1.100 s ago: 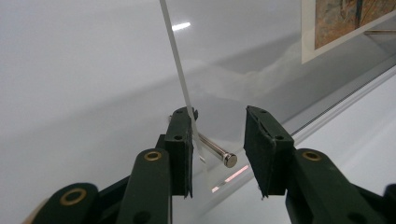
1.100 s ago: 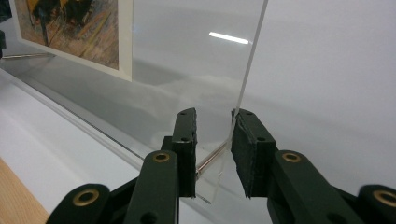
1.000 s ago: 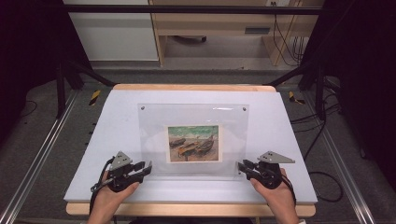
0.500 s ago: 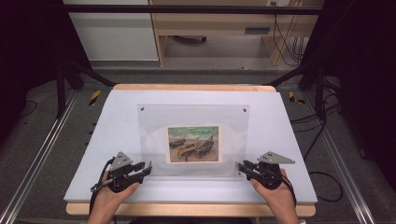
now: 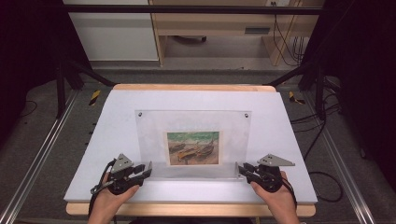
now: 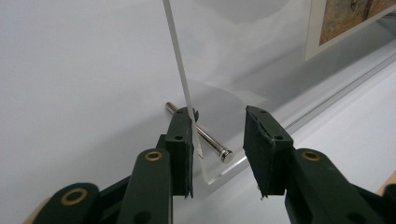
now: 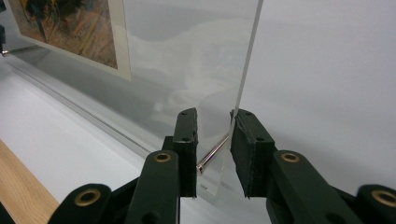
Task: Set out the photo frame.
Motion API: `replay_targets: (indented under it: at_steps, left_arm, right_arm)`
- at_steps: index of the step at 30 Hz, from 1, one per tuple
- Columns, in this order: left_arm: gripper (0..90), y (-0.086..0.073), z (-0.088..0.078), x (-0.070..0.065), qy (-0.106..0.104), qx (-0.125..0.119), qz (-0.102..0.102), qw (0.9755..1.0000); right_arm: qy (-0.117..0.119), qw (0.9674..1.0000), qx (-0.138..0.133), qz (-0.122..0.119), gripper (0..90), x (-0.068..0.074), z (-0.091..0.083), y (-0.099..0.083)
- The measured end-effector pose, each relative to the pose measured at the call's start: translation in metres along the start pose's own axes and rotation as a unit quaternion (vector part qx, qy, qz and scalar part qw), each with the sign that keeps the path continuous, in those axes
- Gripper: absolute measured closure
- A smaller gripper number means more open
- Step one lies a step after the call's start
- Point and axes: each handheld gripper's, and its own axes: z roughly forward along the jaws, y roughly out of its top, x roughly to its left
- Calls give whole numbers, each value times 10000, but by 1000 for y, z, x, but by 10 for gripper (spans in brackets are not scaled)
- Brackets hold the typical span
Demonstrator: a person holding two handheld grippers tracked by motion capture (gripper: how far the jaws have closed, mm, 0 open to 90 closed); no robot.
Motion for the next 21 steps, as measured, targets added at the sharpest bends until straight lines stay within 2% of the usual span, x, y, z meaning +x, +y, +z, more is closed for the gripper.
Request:
replay_targets:
  at_steps: [3,5,14,17,21]
  left_arm:
    - [626,0,0,0,-7,24,11,10000]
    - [625,-1,0,0,-13,46,19,10000]
    - [625,-2,0,0,-69,85,-3,9999]
    - [622,-2,1,-1,-77,112,10,9999]
    - [618,-2,1,-1,-76,148,37,9999]
  right_arm:
    - [7,10000,-16,40,719,1,0,-1]
    - [1,10000,20,-42,719,1,-1,-2]
    - [-5,10000,50,-75,718,2,-1,-4]
    - [-12,10000,87,-17,718,3,-2,-5]
    - [-51,9998,117,-153,714,3,-2,-6]
